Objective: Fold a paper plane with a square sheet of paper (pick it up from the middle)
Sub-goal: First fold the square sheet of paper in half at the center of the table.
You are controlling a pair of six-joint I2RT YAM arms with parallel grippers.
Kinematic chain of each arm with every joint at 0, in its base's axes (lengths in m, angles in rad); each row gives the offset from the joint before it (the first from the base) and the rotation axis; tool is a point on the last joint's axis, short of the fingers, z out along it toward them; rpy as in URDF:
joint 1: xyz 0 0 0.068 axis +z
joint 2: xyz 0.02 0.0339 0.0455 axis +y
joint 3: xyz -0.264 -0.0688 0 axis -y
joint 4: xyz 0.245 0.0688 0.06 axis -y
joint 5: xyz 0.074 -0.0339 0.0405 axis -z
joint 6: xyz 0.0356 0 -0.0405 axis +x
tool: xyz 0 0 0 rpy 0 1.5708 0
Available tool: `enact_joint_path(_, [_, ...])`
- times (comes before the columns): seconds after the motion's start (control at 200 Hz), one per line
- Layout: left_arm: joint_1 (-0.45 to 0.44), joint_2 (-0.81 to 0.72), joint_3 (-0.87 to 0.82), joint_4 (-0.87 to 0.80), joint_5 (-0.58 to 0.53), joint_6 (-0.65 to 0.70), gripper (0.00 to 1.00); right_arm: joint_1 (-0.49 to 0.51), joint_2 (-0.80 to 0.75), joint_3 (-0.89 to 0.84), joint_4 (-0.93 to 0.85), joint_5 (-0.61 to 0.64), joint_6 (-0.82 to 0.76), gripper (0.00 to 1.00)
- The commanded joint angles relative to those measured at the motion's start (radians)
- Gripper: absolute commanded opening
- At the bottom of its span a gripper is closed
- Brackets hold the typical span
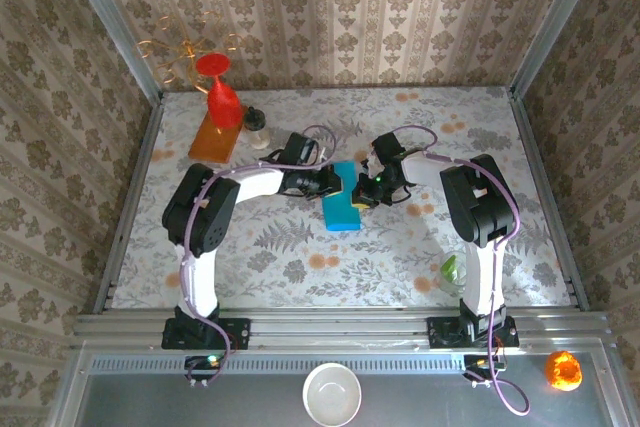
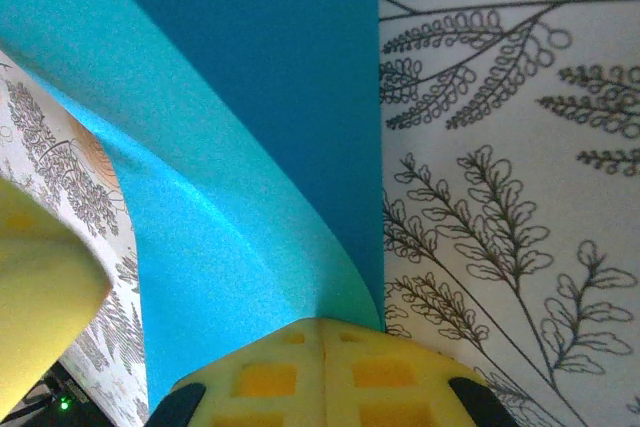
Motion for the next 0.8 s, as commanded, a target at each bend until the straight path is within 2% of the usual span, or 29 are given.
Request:
enact_joint_path(0.0, [0.019,0.074,0.027,-0.007,-0.001,-0.02,0.0,0.014,0.194,-0.105,-0.143,0.348,0.015,0.0])
enact_joint_path(0.195, [0.099,0.085,-0.025,-0.002,-0.055,-0.018,0.0,0.014,0.191,-0.105,-0.145,0.35,0.015,0.0])
enact_joint_path(0.275, [0.133,0.062,-0.072,0.002,-0.077,-0.018,0.0,0.014,0.191,-0.105,-0.144,0.351,0.014,0.0])
enact_joint_path(0.31, [0.175,0.044,-0.093,0.004,-0.083,-0.018,0.0,0.015,0.191,-0.106,-0.144,0.351,0.014,0.0])
enact_joint_path(0.4, [0.203,-0.003,-0.127,0.007,-0.076,-0.009,0.0,0.014,0.189,-0.107,-0.146,0.351,0.013,0.0])
enact_joint_path(0.61, [0.146,-0.085,-0.088,0.014,-0.04,-0.001,0.0,0.012,0.185,-0.111,-0.143,0.352,0.015,0.0])
enact_joint_path(0.63, [0.109,-0.087,-0.082,0.021,-0.037,-0.004,0.0,0.013,0.185,-0.11,-0.142,0.352,0.016,0.0])
enact_joint_path(0.795, [0.051,-0.023,-0.01,0.058,-0.024,-0.04,0.0,0.012,0.188,-0.119,-0.137,0.352,0.016,0.0])
